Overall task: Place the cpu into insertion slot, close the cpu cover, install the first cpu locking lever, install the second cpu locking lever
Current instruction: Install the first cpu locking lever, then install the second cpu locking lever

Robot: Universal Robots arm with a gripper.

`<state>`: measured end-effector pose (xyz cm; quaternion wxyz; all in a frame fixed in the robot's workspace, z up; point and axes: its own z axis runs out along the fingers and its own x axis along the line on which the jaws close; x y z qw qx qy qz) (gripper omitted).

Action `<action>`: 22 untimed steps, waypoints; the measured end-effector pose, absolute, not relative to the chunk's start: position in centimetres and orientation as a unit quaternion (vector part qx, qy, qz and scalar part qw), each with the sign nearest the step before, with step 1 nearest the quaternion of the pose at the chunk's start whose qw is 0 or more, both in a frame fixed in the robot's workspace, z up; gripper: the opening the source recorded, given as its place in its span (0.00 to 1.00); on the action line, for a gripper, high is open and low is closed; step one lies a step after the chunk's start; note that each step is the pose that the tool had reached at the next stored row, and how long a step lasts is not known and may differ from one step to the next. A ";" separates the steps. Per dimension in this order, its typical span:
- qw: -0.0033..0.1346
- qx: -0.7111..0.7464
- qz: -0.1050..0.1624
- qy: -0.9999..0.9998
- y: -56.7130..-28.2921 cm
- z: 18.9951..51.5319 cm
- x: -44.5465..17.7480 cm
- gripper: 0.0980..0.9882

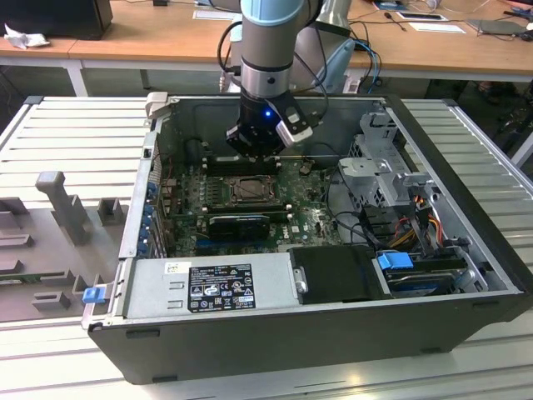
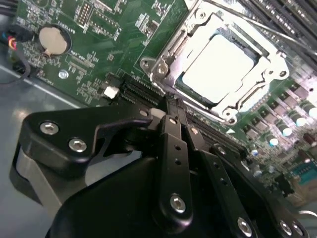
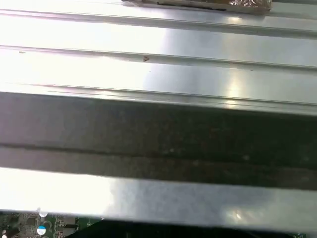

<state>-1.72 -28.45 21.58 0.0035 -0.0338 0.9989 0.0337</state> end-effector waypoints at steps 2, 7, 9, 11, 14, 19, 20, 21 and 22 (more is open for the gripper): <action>0.004 -0.034 0.034 0.999 -28.6 21.6 -1.7 0.01; 0.004 -0.034 0.034 0.999 -28.8 21.6 -1.7 0.01; 0.003 -0.034 0.034 0.999 -28.8 21.6 -1.7 0.01; 0.003 -0.034 0.034 0.999 -28.9 21.6 -1.7 0.01; 0.003 -0.034 0.034 0.999 -29.0 21.6 -1.7 0.01; 0.003 -0.034 0.034 0.999 -29.3 22.2 -1.7 0.01; 0.003 -0.034 0.034 0.999 -29.3 22.7 -1.7 0.01; 0.003 -0.034 0.034 0.999 -29.3 23.0 -1.7 0.01; 0.003 -0.034 0.034 0.999 -29.3 23.4 -1.7 0.01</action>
